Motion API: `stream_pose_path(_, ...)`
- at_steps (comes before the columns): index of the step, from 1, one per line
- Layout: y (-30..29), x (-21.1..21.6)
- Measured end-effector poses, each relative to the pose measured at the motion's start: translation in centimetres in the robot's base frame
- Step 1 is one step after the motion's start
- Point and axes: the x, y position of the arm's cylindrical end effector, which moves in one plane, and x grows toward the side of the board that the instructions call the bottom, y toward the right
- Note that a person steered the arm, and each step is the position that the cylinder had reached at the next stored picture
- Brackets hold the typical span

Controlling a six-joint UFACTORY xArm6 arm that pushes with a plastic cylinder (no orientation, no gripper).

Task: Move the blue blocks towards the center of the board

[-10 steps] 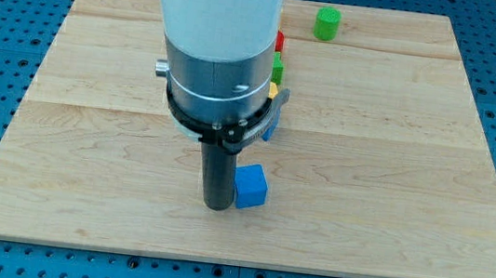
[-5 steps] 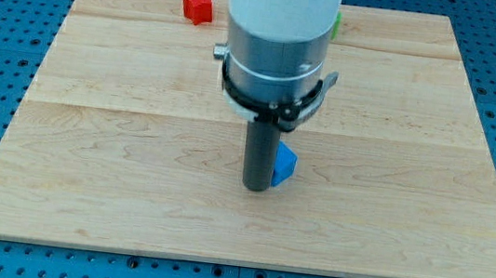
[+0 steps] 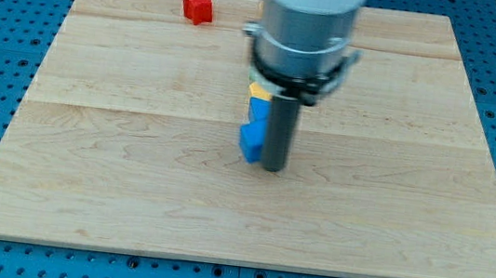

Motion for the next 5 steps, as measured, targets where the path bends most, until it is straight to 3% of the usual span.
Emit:
stream_pose_path(1,0.1,0.9)
stream_pose_path(2,5.4,-0.4)
stream_pose_path(4,5.2,-9.1)
stream_pose_path(5,9.0,-13.6)
